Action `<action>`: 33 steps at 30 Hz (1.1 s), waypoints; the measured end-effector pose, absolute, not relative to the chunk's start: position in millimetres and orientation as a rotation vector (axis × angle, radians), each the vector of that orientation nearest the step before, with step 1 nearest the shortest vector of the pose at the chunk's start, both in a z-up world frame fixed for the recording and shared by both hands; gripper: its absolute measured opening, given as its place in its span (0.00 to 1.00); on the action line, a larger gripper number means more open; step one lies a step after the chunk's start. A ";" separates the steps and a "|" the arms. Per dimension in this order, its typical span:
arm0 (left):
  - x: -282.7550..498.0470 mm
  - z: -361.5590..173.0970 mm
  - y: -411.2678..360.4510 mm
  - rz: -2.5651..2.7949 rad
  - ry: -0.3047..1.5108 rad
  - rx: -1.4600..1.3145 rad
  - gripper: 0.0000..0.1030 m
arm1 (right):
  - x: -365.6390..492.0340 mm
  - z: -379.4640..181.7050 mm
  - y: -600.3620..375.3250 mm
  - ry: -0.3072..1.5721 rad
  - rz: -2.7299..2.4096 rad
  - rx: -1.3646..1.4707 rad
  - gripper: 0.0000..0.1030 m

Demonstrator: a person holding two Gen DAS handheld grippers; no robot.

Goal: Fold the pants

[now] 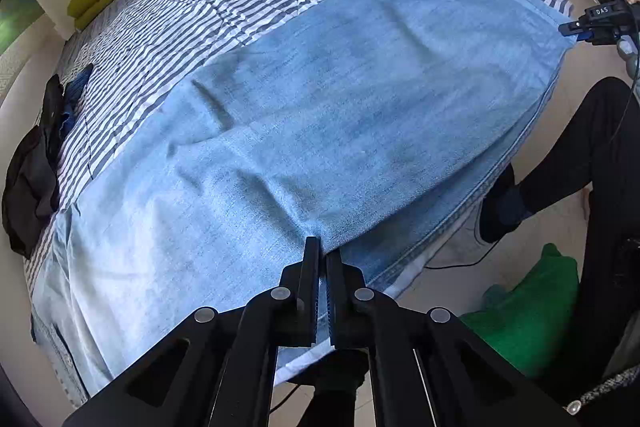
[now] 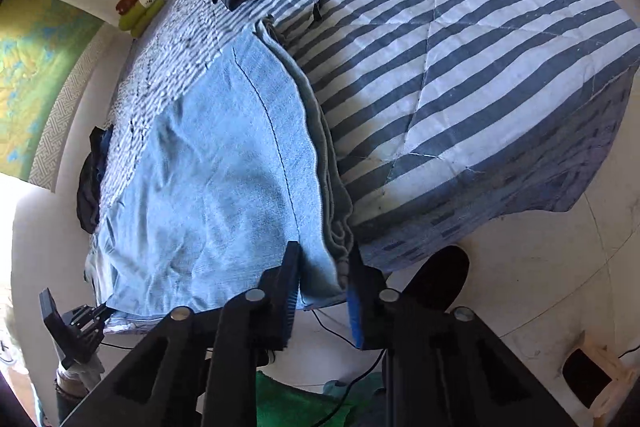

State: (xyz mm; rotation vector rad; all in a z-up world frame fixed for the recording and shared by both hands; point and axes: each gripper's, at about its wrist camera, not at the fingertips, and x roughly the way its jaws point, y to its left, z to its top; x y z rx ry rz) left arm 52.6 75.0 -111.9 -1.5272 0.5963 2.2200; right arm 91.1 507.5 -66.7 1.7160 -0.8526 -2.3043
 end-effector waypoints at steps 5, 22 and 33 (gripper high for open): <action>72.9 -120.2 75.4 2.149 0.559 -1.580 0.10 | 89.1 -61.0 500.0 -0.749 -2.358 1.725 0.14; 93.1 -96.8 -245.1 2.819 -0.675 -1.705 0.49 | 91.6 25.6 448.3 -0.210 -2.792 1.489 0.23; 120.4 -95.5 -321.4 3.002 -0.752 -1.722 0.40 | 69.5 26.6 370.4 -0.059 -2.644 1.431 0.25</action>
